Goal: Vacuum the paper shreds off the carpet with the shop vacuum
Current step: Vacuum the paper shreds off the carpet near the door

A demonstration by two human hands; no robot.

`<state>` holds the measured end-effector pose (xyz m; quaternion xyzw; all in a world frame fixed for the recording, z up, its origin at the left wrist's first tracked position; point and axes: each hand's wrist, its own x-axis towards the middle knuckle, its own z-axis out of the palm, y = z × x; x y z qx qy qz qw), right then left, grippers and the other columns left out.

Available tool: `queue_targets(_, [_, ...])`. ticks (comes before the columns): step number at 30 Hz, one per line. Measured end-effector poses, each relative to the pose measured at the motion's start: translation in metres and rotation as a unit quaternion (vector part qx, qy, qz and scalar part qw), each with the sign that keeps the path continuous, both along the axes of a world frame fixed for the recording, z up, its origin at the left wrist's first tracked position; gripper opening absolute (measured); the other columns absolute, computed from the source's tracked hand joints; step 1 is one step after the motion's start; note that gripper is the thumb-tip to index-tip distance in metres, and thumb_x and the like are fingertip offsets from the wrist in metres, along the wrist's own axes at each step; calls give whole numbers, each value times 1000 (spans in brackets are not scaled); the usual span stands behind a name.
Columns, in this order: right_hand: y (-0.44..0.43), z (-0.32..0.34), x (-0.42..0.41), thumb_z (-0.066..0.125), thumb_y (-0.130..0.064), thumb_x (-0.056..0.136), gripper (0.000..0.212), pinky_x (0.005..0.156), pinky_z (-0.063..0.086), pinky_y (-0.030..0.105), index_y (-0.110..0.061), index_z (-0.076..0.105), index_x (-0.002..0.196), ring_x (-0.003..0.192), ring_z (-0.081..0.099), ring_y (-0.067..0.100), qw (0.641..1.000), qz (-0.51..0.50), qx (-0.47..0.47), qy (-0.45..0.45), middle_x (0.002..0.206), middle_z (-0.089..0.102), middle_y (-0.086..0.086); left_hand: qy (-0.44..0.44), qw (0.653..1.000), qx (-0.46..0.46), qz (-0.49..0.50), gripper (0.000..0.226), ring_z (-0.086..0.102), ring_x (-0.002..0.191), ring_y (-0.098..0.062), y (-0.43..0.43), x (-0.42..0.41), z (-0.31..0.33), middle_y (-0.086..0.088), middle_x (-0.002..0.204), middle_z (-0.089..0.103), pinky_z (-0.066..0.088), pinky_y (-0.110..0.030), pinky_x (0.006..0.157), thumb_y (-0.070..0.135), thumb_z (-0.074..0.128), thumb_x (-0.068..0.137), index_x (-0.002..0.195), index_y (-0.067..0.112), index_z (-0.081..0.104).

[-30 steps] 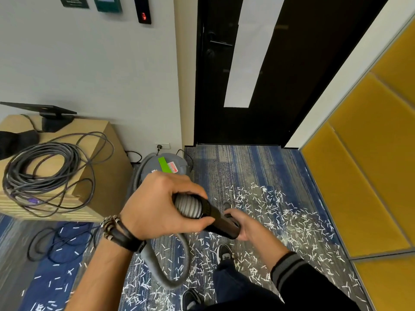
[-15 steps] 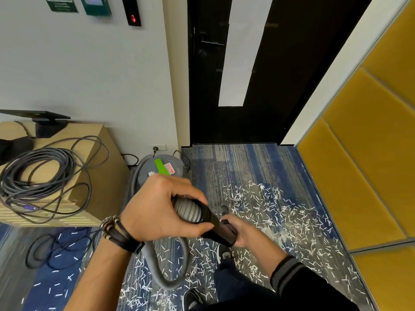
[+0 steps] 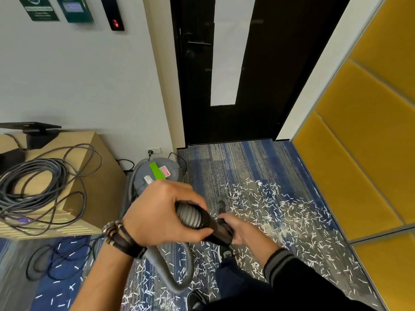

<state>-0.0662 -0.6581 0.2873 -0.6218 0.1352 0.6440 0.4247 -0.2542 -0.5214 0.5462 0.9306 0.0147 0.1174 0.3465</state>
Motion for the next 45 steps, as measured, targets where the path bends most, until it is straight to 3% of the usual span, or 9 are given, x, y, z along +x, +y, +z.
queue_targets(2, [7, 0, -2, 47, -24, 99, 23, 82, 57, 39, -4, 43, 109, 76, 64, 24, 1000, 13, 21, 5, 82, 59, 13, -8, 1000, -2, 1, 27, 69, 75, 0, 4, -2, 10, 23, 83, 72, 55, -24, 69, 43, 95, 66, 87, 35, 80])
queue_targets(6, [18, 10, 11, 50, -20, 96, 21, 60, 59, 33, -4, 44, 109, 70, 64, 24, 999, 35, 39, 2, 83, 57, 13, -35, 999, 8, 24, 28, 70, 77, -2, 12, -1, 18, 21, 83, 72, 53, -20, 72, 45, 95, 69, 90, 34, 80])
queue_targets(17, [21, -5, 67, 52, -38, 97, 43, 55, 56, 28, -6, 53, 126, 69, 68, 22, 996, 27, -47, -67, 94, 68, 11, 2, 999, -14, 30, 34, 65, 74, 1, 3, 51, -34, 20, 81, 69, 55, -29, 68, 53, 92, 65, 90, 34, 79])
queue_targets(24, [4, -12, 77, 47, -34, 101, 26, 53, 55, 27, -8, 52, 97, 56, 63, 22, 998, -31, -44, -38, 69, 62, 10, 11, 998, -63, 17, 34, 66, 74, -3, 16, 69, -35, 18, 82, 70, 52, -22, 68, 47, 96, 63, 89, 32, 80])
queue_targets(28, [13, 1, 98, 46, -30, 101, 24, 47, 55, 30, -6, 46, 106, 52, 63, 23, 997, -38, -28, -56, 74, 57, 14, -15, 999, -40, 33, 31, 69, 78, -1, 24, 77, -23, 20, 85, 73, 55, -23, 71, 49, 90, 68, 92, 31, 81])
queue_targets(31, [12, -7, 109, 48, -34, 100, 29, 53, 57, 31, -7, 47, 109, 60, 61, 24, 997, -53, -29, -56, 73, 55, 12, -6, 999, -16, 32, 31, 68, 77, 2, 25, 85, -23, 21, 84, 72, 55, -23, 70, 52, 87, 70, 92, 31, 81])
queue_targets(36, [11, -17, 107, 47, -32, 101, 23, 51, 51, 26, -12, 48, 90, 61, 55, 21, 995, -29, -70, -69, 71, 54, 8, 26, 999, -15, 26, 28, 66, 77, 3, 15, 90, -36, 20, 84, 71, 57, -29, 70, 52, 84, 71, 90, 32, 79])
queue_targets(39, [16, -20, 92, 50, -29, 100, 21, 46, 52, 25, -10, 50, 90, 54, 62, 21, 997, -17, -65, -36, 67, 60, 9, 28, 999, -20, 22, 26, 65, 76, 6, 17, 84, -30, 23, 83, 70, 55, -23, 70, 49, 86, 67, 88, 33, 80])
queue_targets(45, [19, -17, 69, 57, -24, 94, 23, 57, 57, 29, -7, 53, 109, 61, 67, 23, 999, 6, -41, -1, 79, 65, 12, -3, 997, -63, 33, 28, 69, 75, 4, 30, 60, -12, 24, 82, 72, 46, -7, 70, 45, 91, 64, 86, 32, 81])
